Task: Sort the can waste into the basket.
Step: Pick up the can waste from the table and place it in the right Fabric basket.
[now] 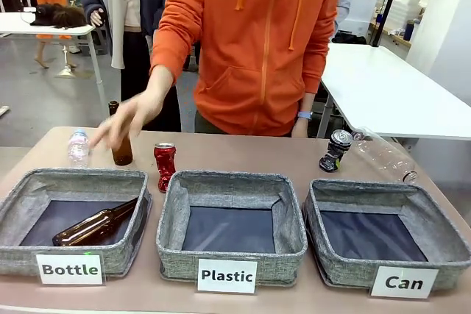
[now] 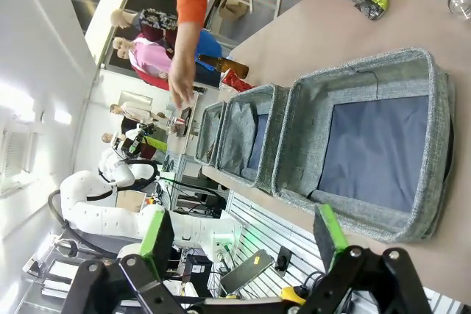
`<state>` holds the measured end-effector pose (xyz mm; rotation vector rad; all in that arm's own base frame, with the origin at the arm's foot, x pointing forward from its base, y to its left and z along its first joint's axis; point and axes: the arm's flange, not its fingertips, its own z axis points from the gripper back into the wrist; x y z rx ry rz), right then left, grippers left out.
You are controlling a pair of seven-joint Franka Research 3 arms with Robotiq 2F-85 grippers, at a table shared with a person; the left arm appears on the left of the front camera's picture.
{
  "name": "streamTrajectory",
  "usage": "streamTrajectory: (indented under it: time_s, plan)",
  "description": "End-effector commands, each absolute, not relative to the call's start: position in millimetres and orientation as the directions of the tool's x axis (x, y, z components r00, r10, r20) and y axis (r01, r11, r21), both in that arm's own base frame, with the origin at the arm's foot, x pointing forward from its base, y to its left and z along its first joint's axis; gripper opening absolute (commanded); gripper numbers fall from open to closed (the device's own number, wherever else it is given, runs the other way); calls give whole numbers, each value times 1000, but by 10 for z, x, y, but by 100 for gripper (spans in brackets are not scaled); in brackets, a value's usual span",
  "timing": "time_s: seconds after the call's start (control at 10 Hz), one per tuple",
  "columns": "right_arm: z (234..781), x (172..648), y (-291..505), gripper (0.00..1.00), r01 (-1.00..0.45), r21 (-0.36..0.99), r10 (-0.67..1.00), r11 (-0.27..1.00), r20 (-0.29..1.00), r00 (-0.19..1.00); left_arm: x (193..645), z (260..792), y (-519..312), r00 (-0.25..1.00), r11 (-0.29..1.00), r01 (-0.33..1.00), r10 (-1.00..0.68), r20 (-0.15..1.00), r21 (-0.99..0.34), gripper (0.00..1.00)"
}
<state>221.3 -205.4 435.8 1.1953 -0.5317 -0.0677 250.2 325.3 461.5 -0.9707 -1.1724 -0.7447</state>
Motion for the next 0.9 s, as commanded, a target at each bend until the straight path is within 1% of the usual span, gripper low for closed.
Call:
streamTrajectory:
  time_s: [0.0, 0.1, 0.2, 0.3, 0.4, 0.6, 0.8]
  plan:
    - [4377, 2229, -2075, 100, -259, 892, -327, 372, 387, 862, 2633, 4760, 2932, 225, 440, 879, -45, 973, -183, 100]
    - [4377, 2229, -2075, 100, -259, 892, -327, 372, 387, 862, 2865, 4798, 2581, 218, 433, 887, -88, 972, -160, 100]
    - [4377, 2229, -2075, 100, -259, 892, -327, 372, 387, 862, 3093, 4790, 2216, 252, 456, 877, -165, 953, -153, 100]
    - [4377, 2229, -2075, 100, -259, 892, -327, 372, 387, 862, 3285, 4771, 1872, 264, 438, 889, -261, 928, -130, 100]
    - [4377, 2229, -2075, 100, -259, 892, -327, 372, 387, 862, 3432, 4751, 1619, 290, 473, 875, -337, 895, -105, 100]
    - [4377, 2229, -2075, 100, -259, 892, -327, 372, 387, 862, 3703, 4609, 1037, 311, 418, 901, -437, 844, -115, 100]
    - [4377, 2229, -2075, 100, -259, 892, -327, 372, 387, 862, 3906, 4436, 454, 280, 328, 936, -478, 833, -126, 100]
